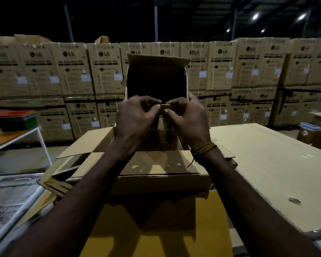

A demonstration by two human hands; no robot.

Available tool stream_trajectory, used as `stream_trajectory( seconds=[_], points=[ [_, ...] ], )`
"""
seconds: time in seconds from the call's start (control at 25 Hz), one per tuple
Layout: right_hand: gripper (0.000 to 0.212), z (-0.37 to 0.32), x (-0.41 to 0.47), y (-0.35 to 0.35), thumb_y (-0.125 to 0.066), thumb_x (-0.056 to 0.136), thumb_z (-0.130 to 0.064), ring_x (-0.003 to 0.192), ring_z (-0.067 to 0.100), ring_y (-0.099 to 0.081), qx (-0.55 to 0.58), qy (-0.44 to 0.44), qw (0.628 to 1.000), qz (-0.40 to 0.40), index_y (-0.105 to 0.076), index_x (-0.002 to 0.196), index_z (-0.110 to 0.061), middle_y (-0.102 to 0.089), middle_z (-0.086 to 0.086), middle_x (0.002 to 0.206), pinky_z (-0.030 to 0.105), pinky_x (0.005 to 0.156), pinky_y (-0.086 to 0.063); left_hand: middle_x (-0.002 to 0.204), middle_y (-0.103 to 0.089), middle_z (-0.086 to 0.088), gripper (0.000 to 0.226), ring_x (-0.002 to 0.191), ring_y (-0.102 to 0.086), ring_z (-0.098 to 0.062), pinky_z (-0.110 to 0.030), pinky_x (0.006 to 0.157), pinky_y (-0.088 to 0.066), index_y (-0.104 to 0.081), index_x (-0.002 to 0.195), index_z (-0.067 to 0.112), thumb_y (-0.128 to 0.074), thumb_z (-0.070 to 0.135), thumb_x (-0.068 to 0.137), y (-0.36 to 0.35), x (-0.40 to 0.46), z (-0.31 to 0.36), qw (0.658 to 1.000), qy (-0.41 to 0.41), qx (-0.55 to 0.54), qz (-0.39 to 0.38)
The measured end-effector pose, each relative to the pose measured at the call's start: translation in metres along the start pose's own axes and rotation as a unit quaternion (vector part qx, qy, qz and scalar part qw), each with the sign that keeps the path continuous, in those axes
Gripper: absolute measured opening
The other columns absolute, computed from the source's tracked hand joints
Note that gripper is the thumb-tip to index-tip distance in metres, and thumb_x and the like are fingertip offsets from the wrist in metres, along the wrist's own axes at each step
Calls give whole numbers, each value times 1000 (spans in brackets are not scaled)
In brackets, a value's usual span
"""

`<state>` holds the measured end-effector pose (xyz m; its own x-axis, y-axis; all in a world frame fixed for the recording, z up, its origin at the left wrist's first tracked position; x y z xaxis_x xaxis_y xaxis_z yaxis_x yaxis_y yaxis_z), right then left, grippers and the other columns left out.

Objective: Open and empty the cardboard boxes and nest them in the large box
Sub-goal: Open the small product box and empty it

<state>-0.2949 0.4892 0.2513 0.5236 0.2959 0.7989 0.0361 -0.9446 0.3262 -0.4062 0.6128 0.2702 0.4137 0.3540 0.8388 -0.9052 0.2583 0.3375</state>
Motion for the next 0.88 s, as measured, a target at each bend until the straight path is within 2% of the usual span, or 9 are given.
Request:
stream_trajectory(
  seconds=[0.08,0.16,0.24,0.32,0.44,0.64,0.76,0.88],
  points=[
    [24,6,1,-6,-73,87,-28,116,19,-55,-9,-17,1000,-7,-69,111,-28,-52,7,128,23,86,-56,105,-72,10,17,91,-65,1,-19,73,-55,-74,107,30,-65,33,92,-6,1,-5,1000,4,11,-16],
    [24,11,2,-11,-72,88,-27,112,14,-53,-17,-40,999,-21,-68,112,-28,-51,4,125,10,78,-46,104,-73,11,17,89,-65,1,-21,72,-57,-73,107,29,-65,32,93,-9,4,-12,999,14,18,-33],
    [23,18,5,-21,-71,89,-29,104,8,-52,-23,-62,997,-39,-69,111,-27,-52,-1,118,6,69,-39,103,-73,10,18,87,-66,0,-24,72,-59,-74,108,28,-63,32,94,-13,8,-22,998,32,8,-57],
    [22,24,10,-30,-72,87,-31,98,5,-54,-30,-75,995,-50,-70,110,-29,-57,-3,113,8,66,-40,104,-72,10,20,85,-66,-1,-25,69,-59,-73,111,28,-62,33,95,-16,10,-30,995,49,7,-83],
    [20,28,14,-45,-72,86,-31,95,5,-60,-29,-87,994,-62,-72,106,-28,-65,-3,106,17,72,-50,100,-68,13,21,76,-63,2,-14,57,-48,-70,113,29,-59,35,97,-19,13,-45,989,71,27,-124],
    [20,31,16,-71,-70,89,-29,100,9,-61,-44,-129,985,-102,-71,108,-22,-67,-3,109,28,82,-54,101,-68,11,22,76,-60,3,-20,61,-51,-70,113,27,-59,37,96,-27,22,-78,973,109,25,-204],
    [22,40,9,-85,-71,89,-28,93,10,-64,-47,-172,972,-151,-71,109,-20,-69,-3,105,32,78,-57,100,-67,11,24,85,-60,0,-28,71,-55,-70,114,24,-59,36,97,-34,15,-96,957,133,-2,-258],
    [23,50,0,-99,-73,88,-28,91,13,-66,-66,-197,962,-179,-71,109,-21,-70,0,103,34,79,-59,91,-61,13,25,80,-55,2,-24,61,-48,-69,117,21,-58,34,97,-45,5,-116,941,168,-30,-291]
  ],
)
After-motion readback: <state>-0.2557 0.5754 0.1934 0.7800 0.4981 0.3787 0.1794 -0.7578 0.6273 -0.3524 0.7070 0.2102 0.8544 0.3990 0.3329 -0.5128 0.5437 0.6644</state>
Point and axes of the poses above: each hand's wrist, its own x-axis towards the middle knuckle, its own y-axis out of the back of the hand, z = x × y, the point moved 4 cm from there along x, towards the middle knuckle
